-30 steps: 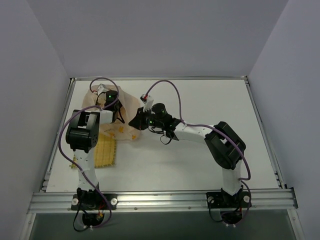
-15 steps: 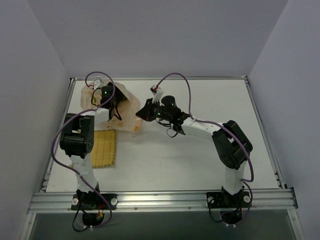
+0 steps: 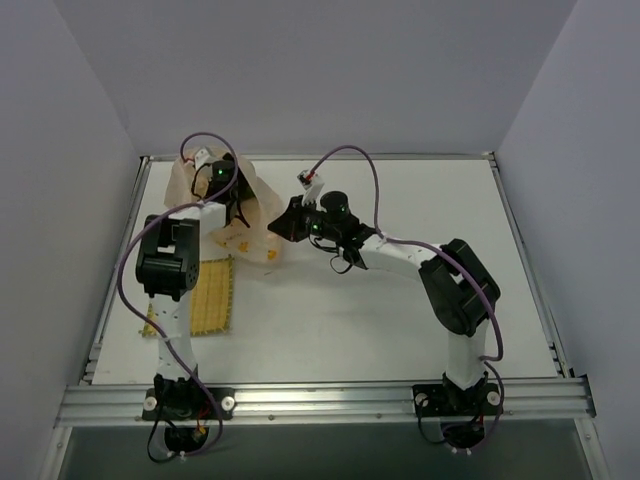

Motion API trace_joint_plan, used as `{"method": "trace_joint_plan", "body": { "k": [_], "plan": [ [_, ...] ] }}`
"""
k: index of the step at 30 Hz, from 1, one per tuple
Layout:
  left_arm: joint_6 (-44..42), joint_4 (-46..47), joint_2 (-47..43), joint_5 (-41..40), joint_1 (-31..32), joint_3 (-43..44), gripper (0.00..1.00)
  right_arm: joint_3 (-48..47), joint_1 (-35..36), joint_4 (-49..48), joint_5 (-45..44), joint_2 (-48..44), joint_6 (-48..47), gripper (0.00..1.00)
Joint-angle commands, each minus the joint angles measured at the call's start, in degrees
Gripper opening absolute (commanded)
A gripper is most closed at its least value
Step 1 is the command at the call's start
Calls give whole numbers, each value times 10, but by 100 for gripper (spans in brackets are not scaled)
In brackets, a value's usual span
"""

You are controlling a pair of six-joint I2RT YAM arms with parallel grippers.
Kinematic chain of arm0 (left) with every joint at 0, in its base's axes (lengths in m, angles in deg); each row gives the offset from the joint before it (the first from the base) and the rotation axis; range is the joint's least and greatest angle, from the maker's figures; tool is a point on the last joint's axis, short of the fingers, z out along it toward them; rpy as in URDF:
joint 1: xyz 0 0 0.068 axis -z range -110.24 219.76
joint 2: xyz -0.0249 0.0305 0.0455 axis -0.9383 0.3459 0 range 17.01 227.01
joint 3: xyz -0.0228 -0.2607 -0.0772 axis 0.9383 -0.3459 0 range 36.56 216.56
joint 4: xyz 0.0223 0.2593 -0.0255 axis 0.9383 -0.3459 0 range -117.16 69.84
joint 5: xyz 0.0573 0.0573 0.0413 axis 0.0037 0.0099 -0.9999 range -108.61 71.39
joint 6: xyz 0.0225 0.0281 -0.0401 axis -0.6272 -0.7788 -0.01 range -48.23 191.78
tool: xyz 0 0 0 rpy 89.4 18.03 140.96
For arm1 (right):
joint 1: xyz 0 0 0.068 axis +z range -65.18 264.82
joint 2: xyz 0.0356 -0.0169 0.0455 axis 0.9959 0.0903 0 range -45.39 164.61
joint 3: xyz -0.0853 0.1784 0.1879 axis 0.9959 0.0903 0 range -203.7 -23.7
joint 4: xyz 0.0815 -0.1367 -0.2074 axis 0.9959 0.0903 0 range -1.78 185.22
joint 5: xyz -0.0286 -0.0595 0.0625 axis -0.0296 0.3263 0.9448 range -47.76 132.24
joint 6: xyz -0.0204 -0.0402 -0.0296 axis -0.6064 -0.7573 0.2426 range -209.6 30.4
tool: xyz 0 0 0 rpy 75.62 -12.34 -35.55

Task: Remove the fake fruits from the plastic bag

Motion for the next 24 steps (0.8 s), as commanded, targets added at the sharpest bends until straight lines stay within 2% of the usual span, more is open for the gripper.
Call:
{"method": "trace_joint_plan", "body": {
  "k": [1, 11, 15, 17, 23, 24],
  "plan": [
    [-11, -29, 25, -56, -4, 66, 69, -15, 7, -32, 46, 24, 21, 0],
    [-26, -77, 93, -80, 3, 135, 72, -35, 4, -31, 53, 33, 19, 0],
    [-30, -80, 115, -78, 3, 163, 63, -34, 4, -26, 56, 32, 17, 0],
    [-33, -75, 119, -75, 2, 164, 54, -30, 4, -25, 54, 30, 15, 0],
    [-47, -73, 110, -70, 1, 149, 47, -26, -3, -24, 53, 17, 13, 0],
    [-47, -61, 104, -68, 0, 141, 37, -25, -6, -24, 51, 14, 11, 0]
  ]
}}
